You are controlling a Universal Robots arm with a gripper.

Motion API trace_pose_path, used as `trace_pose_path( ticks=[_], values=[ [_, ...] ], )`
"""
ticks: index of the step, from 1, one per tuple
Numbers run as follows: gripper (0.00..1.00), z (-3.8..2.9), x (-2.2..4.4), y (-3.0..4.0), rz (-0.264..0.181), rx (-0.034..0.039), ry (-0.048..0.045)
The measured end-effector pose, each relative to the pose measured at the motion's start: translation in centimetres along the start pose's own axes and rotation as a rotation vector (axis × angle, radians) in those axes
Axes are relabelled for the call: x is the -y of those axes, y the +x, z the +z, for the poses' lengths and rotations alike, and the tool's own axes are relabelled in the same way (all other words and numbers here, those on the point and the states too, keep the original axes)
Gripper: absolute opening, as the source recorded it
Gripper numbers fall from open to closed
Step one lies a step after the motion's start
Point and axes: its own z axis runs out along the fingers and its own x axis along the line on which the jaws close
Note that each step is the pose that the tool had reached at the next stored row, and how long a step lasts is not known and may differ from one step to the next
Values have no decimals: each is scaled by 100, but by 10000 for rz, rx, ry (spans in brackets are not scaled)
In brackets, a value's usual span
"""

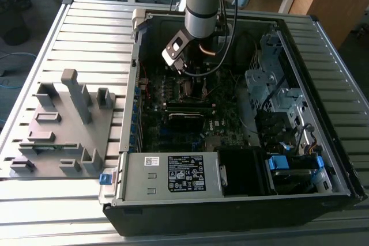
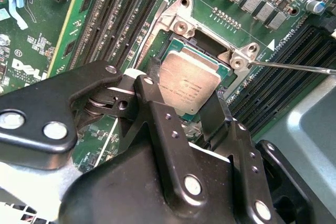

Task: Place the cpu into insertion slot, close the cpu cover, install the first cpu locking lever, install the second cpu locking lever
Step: 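Place the cpu into insertion slot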

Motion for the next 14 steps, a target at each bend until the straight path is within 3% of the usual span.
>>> trace_pose_path(
  ticks=[14],
  values=[
    [54, 2, -3, 0, 74, 3, 0]
  ],
)
